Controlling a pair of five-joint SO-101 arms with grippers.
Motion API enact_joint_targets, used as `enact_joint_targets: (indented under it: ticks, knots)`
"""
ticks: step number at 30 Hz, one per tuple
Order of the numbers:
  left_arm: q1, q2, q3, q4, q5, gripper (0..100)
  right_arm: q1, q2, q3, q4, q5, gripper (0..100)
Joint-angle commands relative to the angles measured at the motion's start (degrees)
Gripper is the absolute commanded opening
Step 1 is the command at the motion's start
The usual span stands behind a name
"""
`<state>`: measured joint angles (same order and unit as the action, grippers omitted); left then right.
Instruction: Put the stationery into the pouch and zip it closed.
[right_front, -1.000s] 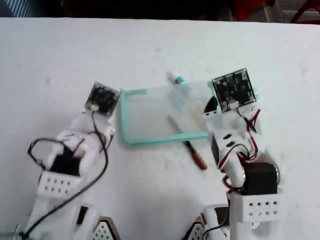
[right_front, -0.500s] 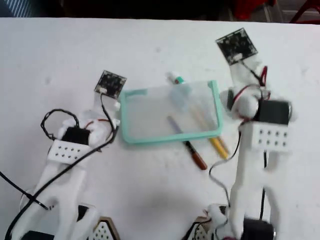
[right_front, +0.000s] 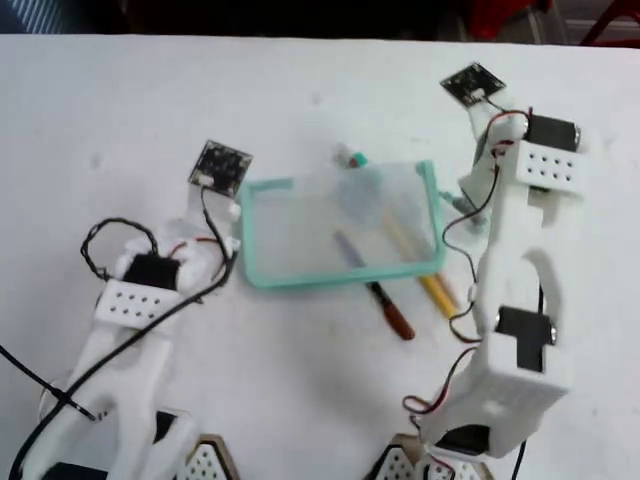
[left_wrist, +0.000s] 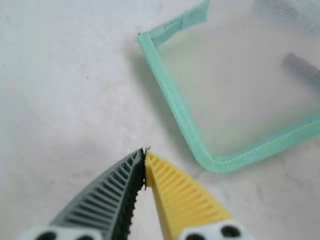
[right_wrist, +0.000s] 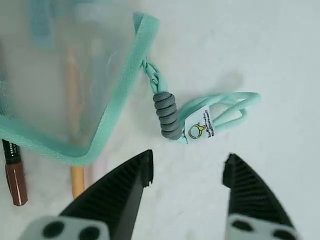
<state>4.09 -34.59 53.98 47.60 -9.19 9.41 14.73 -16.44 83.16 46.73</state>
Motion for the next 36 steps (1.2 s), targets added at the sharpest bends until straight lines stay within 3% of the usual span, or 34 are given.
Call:
enact_joint_targets:
  ticks: [1,4,13,24,30,36]
  knots:
    - [0.4,0.1,-1.1,-1.1,0.5,2,-1.1,2.4,-4.0,0.4,4.6,31.7]
    - [0.4,0.1,-1.1,-1.3,0.5,2,-2.9,6.3,-4.1,0.2,8.1,30.1]
    - [0.4,0.2,-1.0,-1.1,0.5,2,-4.6,13.2,-4.3,-8.6,9.0,29.2]
    - [0.4,0.1,0.5,-3.1,0.4,2,-2.5,15.2,-4.2,-8.9,12.0,28.9]
    - [0.4,0.1,0.5,-3.0,0.4,2,-2.1,16.4,-4.1,-8.6,12.0,20.9]
    - [0.4,0.1,0.5,-3.0,0.4,2,-2.1,20.3,-4.5,-8.9,12.0,22.0]
